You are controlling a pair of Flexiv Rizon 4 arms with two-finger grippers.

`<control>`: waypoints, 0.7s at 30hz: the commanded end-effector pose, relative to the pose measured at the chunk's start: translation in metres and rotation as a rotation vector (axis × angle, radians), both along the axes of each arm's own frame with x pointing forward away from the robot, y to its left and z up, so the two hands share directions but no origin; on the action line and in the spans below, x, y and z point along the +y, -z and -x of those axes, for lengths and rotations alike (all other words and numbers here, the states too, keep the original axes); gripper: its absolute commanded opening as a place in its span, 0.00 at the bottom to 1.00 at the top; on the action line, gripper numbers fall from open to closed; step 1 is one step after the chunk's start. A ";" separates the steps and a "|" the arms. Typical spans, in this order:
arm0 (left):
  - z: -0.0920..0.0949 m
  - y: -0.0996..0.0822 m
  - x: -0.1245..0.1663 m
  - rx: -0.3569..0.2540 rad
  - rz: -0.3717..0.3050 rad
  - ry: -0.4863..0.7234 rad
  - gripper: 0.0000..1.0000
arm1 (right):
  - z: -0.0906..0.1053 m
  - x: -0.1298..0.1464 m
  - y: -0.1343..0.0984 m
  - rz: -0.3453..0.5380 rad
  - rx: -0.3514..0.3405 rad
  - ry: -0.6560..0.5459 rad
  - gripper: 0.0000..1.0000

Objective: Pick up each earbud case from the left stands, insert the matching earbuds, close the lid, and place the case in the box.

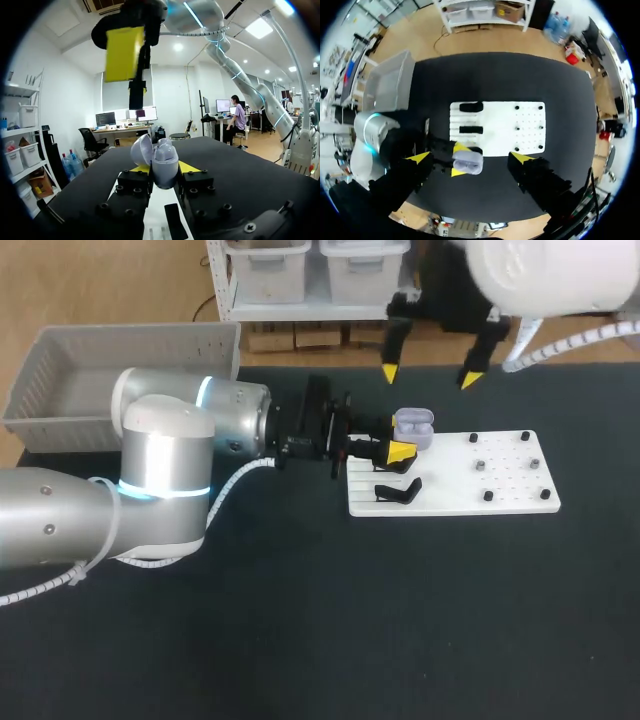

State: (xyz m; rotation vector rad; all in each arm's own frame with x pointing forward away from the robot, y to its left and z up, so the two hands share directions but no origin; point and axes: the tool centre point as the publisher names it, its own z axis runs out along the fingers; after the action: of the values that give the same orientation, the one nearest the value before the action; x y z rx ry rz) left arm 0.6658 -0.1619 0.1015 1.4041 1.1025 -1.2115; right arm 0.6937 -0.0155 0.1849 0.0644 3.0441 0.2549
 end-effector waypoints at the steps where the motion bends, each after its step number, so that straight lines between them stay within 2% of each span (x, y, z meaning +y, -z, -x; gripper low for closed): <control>1: 0.002 0.001 0.000 -0.003 0.003 -0.005 0.00 | -0.006 -0.011 0.007 -0.017 -0.079 0.109 1.00; 8: 0.002 0.001 0.000 -0.003 0.003 -0.005 0.00 | -0.021 -0.032 0.029 0.011 -0.037 0.185 1.00; 16: 0.002 0.001 0.000 -0.003 0.003 -0.005 0.00 | -0.018 -0.041 0.049 0.004 0.013 0.208 1.00; 21: 0.002 0.001 0.000 -0.003 0.003 -0.005 0.00 | -0.010 -0.039 0.062 -0.005 0.045 0.197 1.00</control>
State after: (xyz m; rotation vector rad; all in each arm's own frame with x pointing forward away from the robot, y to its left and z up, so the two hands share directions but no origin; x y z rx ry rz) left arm 0.6658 -0.1619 0.1015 1.4042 1.1025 -1.2114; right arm 0.7028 -0.0562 0.1265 0.3768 3.0461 0.2466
